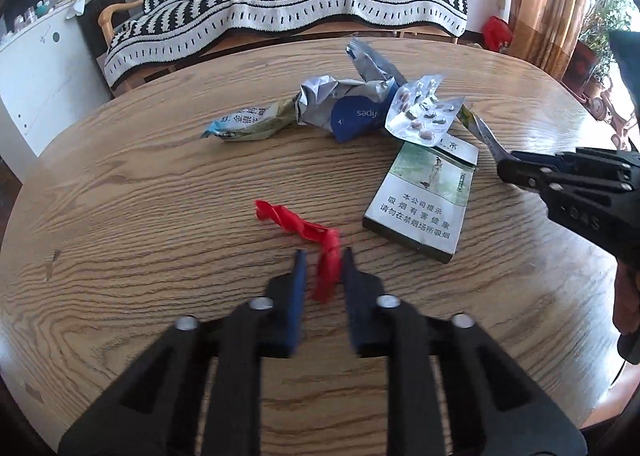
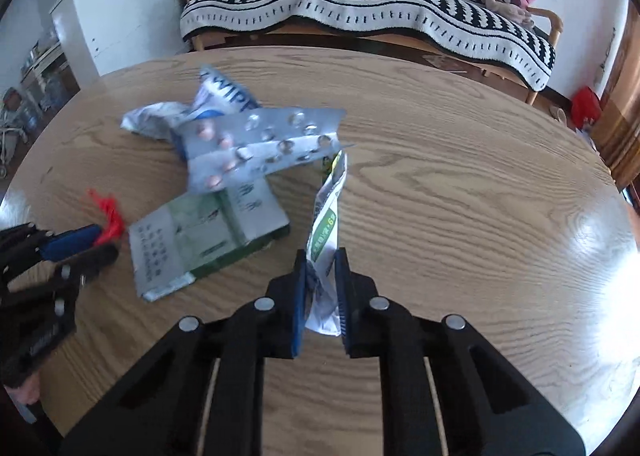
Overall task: Collect trash
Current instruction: 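Grasp the red ribbon with the left gripper while the right gripper grasps a foil strip, then carry the red ribbon and foil strip with both grippers over the bin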
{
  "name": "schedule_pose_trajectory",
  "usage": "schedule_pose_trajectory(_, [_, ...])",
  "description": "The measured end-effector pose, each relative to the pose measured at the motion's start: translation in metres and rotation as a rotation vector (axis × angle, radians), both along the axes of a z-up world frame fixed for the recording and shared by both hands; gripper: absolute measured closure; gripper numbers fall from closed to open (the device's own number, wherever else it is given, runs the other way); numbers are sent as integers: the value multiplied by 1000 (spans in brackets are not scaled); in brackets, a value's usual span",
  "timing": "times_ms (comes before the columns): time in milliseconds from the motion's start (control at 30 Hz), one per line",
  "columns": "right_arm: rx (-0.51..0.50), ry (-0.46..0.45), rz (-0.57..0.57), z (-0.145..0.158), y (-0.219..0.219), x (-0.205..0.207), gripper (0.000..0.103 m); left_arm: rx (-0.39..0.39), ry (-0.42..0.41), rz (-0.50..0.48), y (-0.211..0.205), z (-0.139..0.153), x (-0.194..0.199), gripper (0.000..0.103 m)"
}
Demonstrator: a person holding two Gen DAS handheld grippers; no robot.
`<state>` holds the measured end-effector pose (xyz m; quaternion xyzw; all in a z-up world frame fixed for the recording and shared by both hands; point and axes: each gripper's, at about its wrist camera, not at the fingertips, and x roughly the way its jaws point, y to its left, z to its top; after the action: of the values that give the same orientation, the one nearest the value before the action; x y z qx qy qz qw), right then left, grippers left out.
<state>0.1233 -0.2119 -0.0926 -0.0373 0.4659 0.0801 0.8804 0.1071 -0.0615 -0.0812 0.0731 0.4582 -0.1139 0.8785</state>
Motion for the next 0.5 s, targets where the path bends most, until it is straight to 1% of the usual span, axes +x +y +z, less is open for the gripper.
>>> schedule_pose_trajectory(67, [0, -12, -5, 8, -3, -10, 89, -23, 21, 3, 3, 2, 0, 93])
schedule_pose_trajectory(133, [18, -22, -15, 17, -11, -21, 89, -39, 21, 5, 6, 8, -1, 93])
schedule_pose_trajectory(300, [32, -46, -59, 36, -36, -54, 89, -99, -19, 0, 20, 39, -5, 93])
schedule_pose_trajectory(433, [36, -62, -137, 52, -68, -90, 89, -154, -51, 7, 29, 62, -6, 93])
schedule_pose_trajectory(500, [44, -66, -178, 57, -85, -105, 89, -178, -56, 4, 23, 68, -9, 93])
